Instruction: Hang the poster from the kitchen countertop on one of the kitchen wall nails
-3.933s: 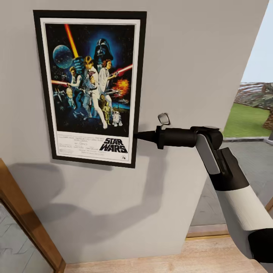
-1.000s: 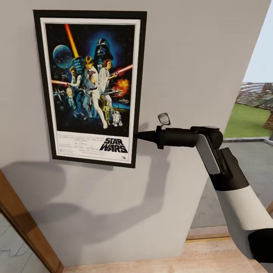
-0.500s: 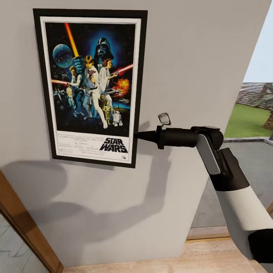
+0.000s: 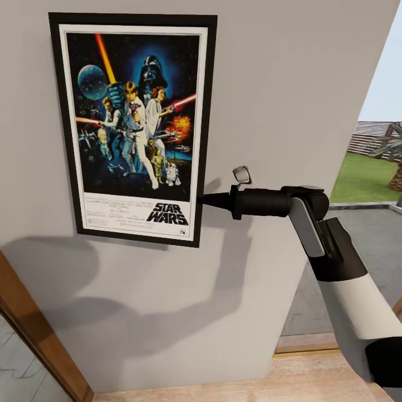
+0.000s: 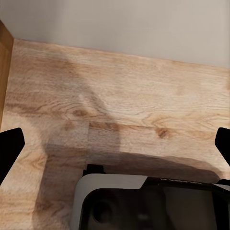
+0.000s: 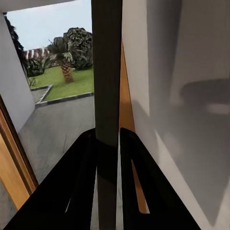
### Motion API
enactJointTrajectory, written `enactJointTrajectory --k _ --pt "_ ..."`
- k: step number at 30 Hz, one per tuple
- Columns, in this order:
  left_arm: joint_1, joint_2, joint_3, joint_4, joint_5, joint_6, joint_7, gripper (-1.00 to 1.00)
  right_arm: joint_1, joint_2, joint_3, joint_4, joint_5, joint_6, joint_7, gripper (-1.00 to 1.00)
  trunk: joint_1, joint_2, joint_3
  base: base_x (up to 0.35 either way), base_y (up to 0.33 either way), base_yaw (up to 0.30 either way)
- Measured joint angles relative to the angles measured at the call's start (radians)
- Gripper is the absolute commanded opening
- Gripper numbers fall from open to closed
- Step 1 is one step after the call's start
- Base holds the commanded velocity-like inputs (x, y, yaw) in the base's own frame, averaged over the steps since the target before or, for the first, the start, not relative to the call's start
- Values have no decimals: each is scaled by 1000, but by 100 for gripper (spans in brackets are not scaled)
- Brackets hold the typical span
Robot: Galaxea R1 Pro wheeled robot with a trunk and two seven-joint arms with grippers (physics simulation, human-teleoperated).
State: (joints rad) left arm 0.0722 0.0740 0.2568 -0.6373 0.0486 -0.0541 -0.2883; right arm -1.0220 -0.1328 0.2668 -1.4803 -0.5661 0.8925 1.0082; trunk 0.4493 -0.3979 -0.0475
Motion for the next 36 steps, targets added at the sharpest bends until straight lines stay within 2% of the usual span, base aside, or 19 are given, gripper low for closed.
enactJointTrajectory --k 4,10,11,12,13,14,15,16,19,20,21,24,26,36 --pt "0 3 0 3 0 0 0 100 0 0 0 0 0 0 0 -100 0 0 0 13 0 0" --pt "0 7 0 8 0 0 0 100 0 0 -1 0 -2 1 1 -100 0 0 0 227 0 0" --pt "0 7 0 9 0 0 0 100 -146 -94 97 -183 -169 -14 104 -100 0 0 0 176 0 0" --pt "0 7 0 9 0 0 0 100 -178 -10 76 -14 -16 -38 209 -100 0 1 0 141 0 0" --pt "0 7 0 9 0 0 0 100 -67 -18 108 -2 53 -130 240 -100 1 1 0 113 0 0" --pt "0 7 0 9 0 0 0 100 -2 -39 54 0 147 -198 329 100 0 0 0 72 0 0" --pt "0 7 0 9 0 0 0 100 0 -2 -1 0 8 -10 33 100 0 0 0 46 0 0" --pt "0 7 0 9 0 0 0 100 0 0 -3 0 0 0 0 100 0 0 0 37 0 0" --pt "0 8 0 9 0 0 0 100 0 0 -5 -1 -4 1 0 100 0 0 0 20 0 0" --pt "0 8 0 9 0 0 0 100 0 0 -7 -3 -23 19 2 100 0 0 0 10 0 0" --pt "0 8 0 9 0 0 0 100 0 0 -8 -4 -25 22 3 100 0 0 0 8 0 0" --pt "0 8 0 9 0 0 0 100 0 0 -13 -9 -22 19 1 100 0 0 0 -59 -47 0" --pt "0 8 -1 8 0 -1 0 100 0 0 -16 -15 -2 4 -2 100 0 0 0 -172 -148 0" --pt "0 8 0 8 1 0 0 100 0 -1 -18 -21 -2 5 0 100 0 0 0 -80 -70 0"
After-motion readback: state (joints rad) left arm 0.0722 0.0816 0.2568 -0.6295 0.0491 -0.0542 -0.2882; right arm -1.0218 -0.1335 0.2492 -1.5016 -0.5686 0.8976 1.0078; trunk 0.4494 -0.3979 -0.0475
